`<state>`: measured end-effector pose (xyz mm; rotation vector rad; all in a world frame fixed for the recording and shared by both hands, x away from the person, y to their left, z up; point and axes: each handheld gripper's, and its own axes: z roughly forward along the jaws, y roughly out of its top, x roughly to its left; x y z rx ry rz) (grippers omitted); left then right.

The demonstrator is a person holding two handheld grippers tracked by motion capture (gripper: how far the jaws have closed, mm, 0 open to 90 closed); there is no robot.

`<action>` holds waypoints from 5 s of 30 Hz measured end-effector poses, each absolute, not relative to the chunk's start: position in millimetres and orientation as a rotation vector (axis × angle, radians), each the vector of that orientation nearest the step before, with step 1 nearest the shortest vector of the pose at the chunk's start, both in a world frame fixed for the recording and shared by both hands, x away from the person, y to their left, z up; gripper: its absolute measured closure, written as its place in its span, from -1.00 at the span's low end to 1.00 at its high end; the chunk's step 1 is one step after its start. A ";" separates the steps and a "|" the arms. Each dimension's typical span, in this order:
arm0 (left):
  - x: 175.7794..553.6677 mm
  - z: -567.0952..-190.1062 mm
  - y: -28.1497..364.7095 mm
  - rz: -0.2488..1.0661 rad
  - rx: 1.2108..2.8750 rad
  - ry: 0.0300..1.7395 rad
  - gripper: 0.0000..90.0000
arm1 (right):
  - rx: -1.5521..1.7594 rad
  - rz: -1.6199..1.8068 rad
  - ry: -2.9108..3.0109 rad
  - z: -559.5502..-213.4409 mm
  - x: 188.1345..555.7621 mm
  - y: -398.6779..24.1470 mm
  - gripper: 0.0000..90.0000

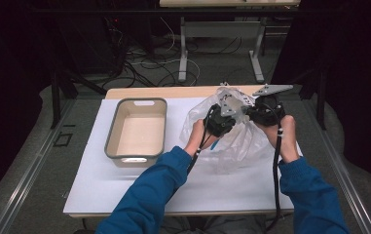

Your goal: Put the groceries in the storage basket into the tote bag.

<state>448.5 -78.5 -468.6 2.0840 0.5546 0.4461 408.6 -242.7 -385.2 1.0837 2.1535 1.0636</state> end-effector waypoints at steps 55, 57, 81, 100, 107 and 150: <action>479.7 -492.2 -103.6 0.448 1.854 0.790 0.86 | 1.126 1.049 2.199 -406.1 411.0 -242.8 1.00; 480.0 -493.9 -105.3 0.448 1.854 0.792 0.86 | 1.144 1.053 2.205 -407.6 411.2 -242.5 1.00; 489.6 -511.1 -111.2 0.491 1.868 0.813 0.85 | 1.169 1.023 2.226 -415.1 414.7 -244.0 1.00; 494.6 -519.4 -115.6 0.423 1.831 0.831 0.83 | 1.181 1.005 2.245 -420.5 417.1 -243.3 1.00; 496.5 -519.8 -109.5 0.404 1.899 0.816 0.43 | 1.191 0.997 2.247 -421.3 416.8 -245.5 1.00; 426.2 -488.9 7.4 0.433 2.174 0.693 -0.45 | 1.173 0.977 2.275 -425.3 415.7 -238.3 1.00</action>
